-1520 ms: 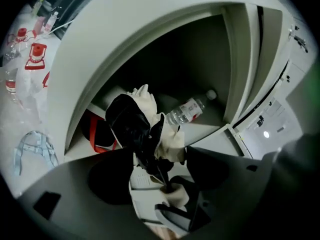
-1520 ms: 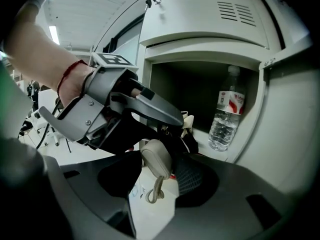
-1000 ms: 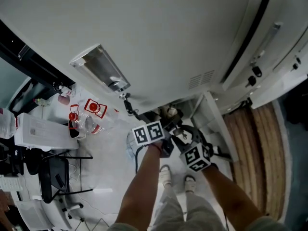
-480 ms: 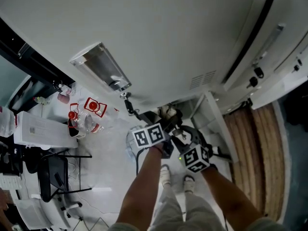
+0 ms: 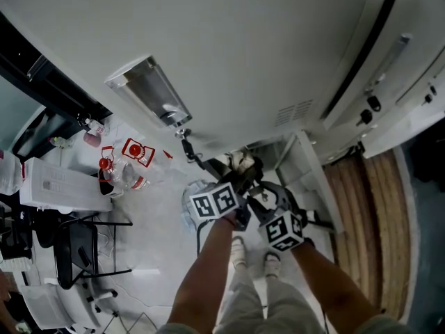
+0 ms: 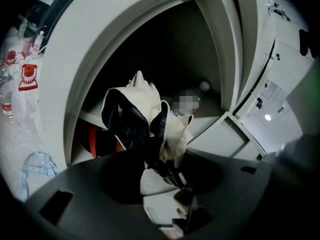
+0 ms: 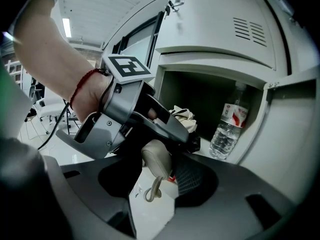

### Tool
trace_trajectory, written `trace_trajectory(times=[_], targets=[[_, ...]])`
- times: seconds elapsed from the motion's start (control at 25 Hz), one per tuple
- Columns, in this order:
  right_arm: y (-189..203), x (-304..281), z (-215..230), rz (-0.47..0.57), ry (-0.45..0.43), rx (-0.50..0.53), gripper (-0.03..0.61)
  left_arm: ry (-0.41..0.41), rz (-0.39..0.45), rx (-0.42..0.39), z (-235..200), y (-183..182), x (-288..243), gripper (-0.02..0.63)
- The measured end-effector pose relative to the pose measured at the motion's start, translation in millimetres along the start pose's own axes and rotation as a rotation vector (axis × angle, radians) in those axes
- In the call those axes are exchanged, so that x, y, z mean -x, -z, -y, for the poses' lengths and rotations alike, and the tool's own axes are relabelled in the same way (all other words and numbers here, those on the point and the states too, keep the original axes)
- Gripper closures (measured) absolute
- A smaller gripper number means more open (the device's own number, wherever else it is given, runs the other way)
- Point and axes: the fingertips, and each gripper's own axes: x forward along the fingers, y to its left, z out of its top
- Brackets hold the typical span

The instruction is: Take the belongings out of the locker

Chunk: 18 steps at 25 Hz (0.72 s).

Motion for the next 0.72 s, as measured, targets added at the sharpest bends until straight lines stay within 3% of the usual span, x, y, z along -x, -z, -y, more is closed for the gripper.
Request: trace_trajectory(times=[0.36, 0.72], targets=[[-16, 41, -16, 0.074, 0.003, 0.009, 0.382, 0.039, 0.037, -0.019, 35, 6, 33, 0.393], [-21, 87, -42, 0.118, -0.049, 0.032, 0.380, 0.049, 0.022, -0.059, 65, 27, 61, 0.399]])
